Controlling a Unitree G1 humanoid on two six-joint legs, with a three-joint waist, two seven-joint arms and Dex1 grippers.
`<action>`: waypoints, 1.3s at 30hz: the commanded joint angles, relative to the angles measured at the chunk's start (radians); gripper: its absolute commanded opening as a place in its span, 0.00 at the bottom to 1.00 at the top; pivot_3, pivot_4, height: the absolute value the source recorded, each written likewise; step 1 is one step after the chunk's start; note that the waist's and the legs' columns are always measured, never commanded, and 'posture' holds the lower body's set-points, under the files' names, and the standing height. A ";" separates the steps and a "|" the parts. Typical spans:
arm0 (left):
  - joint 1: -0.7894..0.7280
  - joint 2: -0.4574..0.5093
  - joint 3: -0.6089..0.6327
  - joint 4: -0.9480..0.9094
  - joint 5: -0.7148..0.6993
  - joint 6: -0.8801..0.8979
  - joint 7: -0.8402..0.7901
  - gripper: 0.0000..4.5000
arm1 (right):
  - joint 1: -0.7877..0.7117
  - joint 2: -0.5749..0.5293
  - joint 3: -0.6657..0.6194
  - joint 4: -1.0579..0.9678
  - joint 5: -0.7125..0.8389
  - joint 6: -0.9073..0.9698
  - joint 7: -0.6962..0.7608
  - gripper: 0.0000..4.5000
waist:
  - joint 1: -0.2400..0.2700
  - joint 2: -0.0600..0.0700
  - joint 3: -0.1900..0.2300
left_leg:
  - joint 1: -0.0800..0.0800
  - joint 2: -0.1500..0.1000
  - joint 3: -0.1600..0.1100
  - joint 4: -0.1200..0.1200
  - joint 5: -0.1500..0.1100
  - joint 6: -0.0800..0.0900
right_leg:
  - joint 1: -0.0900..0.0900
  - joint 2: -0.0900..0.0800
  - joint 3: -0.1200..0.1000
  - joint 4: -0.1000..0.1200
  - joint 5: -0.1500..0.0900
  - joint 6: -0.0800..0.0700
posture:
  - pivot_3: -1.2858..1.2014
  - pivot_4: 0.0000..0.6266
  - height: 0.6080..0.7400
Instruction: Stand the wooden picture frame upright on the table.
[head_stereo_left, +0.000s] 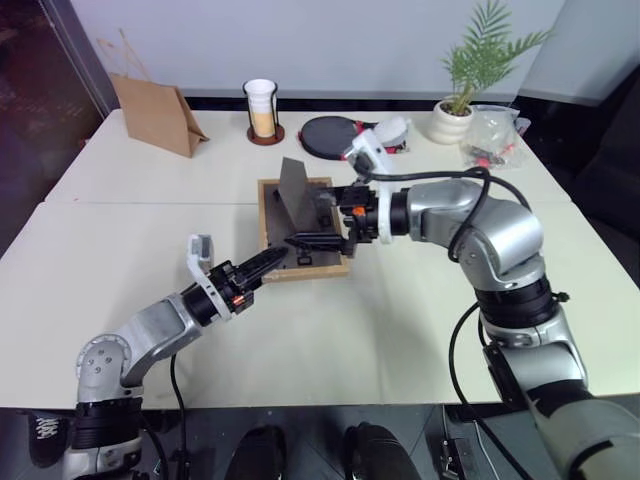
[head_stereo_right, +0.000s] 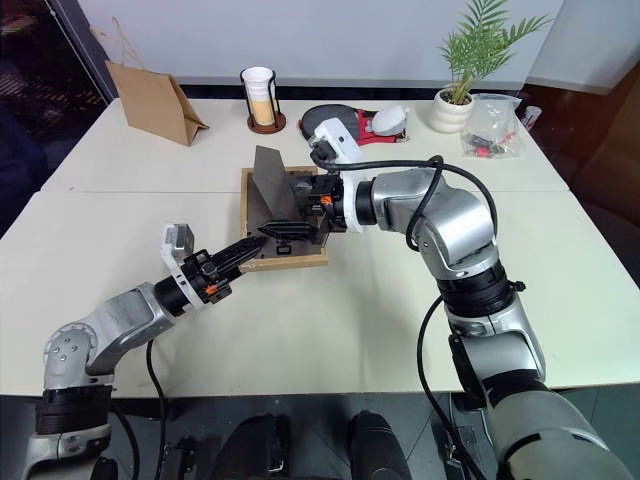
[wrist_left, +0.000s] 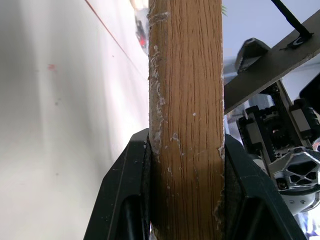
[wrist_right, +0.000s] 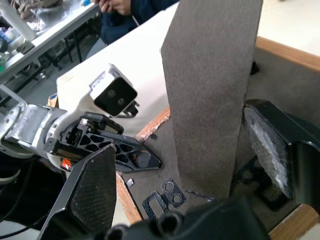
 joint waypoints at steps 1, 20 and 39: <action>0.000 0.008 -0.007 -0.027 -0.028 -0.024 -0.013 0.23 | -0.001 -0.043 -0.010 -0.055 -0.012 -0.035 -0.011 0.98 | 0.001 0.000 0.000 | 0.000 0.000 0.000 0.000 0.000 0.000 | 0.000 0.000 0.000 0.000 0.000 0.000 | 0.52 0.24 1.00; 0.002 -0.015 0.011 -0.076 -0.030 -0.002 -0.018 0.23 | 0.085 -0.330 0.195 0.607 -0.985 -1.802 -0.536 0.98 | -0.002 0.000 0.001 | 0.003 0.001 0.005 0.001 0.003 -0.004 | 0.001 0.013 0.007 -0.001 0.000 0.000 | 0.52 0.24 1.00; 0.032 -0.037 -0.001 -0.125 -0.030 -0.010 0.000 0.23 | -0.241 -0.148 0.504 1.089 -1.615 -1.978 -1.425 0.45 | 0.002 0.000 0.001 | 0.003 0.001 0.004 0.000 0.007 -0.012 | 0.001 0.010 0.008 0.001 0.000 0.000 | 0.52 0.24 1.00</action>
